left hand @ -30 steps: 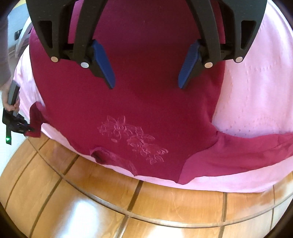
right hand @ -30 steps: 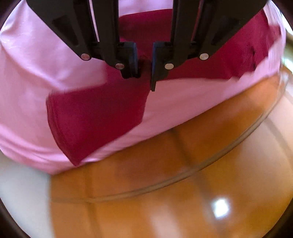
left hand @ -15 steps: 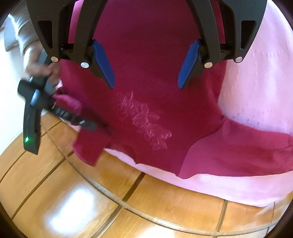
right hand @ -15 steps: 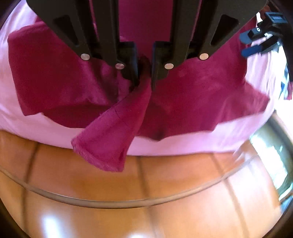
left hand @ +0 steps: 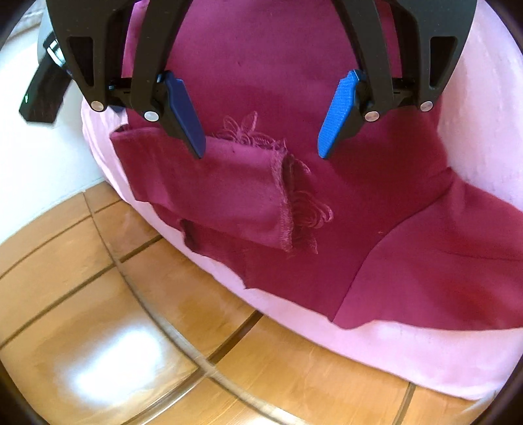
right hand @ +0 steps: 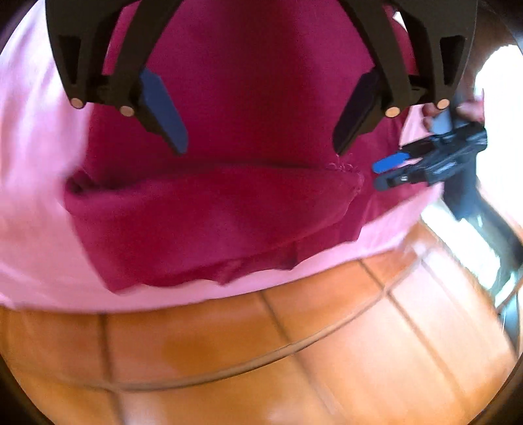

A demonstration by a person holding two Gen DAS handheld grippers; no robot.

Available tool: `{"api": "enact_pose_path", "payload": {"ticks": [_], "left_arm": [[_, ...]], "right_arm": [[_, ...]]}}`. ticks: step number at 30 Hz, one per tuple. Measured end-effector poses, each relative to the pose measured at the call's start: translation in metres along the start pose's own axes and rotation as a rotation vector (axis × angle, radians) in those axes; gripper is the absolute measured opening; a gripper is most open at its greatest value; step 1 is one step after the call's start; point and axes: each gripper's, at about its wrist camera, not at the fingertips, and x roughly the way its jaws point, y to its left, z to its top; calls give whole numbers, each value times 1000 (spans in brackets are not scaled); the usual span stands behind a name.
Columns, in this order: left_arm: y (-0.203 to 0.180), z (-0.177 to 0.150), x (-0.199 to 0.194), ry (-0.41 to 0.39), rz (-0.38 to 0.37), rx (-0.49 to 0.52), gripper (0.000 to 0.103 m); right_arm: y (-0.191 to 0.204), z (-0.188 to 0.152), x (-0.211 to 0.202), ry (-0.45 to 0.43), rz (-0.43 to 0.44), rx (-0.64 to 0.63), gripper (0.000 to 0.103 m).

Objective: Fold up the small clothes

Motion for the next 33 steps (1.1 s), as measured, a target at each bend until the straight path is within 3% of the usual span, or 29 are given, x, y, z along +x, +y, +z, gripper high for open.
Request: {"api": "enact_pose_path", "payload": {"ticks": [3,6,9,11,15,17,20,26,30,33], "left_arm": [[-1,5,13,8,14,-9,68],[-7,11,22,11,34,6,58],[-12,17,31,8,71,22,39],[-17,22,36,11,98,40,14],[-23,36,11,-82,44,47,9],[-23,44,-8,-147,24,45,5],[-15,51,-25,-195,48,50,4],[8,34,29,-56,294,134,4],[0,24,30,-82,331,207,4],[-2,26,26,-89,318,218,4]], "right_arm": [[-23,2,-25,-62,22,101,100],[-47,6,-31,-113,101,229,100],[-60,15,-26,-168,170,325,101],[-70,21,-17,-187,216,404,101],[-93,30,-12,-209,266,526,101],[-104,33,-17,-261,271,565,101],[-116,32,-18,-283,304,615,101],[-98,29,-13,-221,211,498,101],[-74,26,-22,-91,122,377,101],[-49,28,-38,-54,112,251,101]]}}
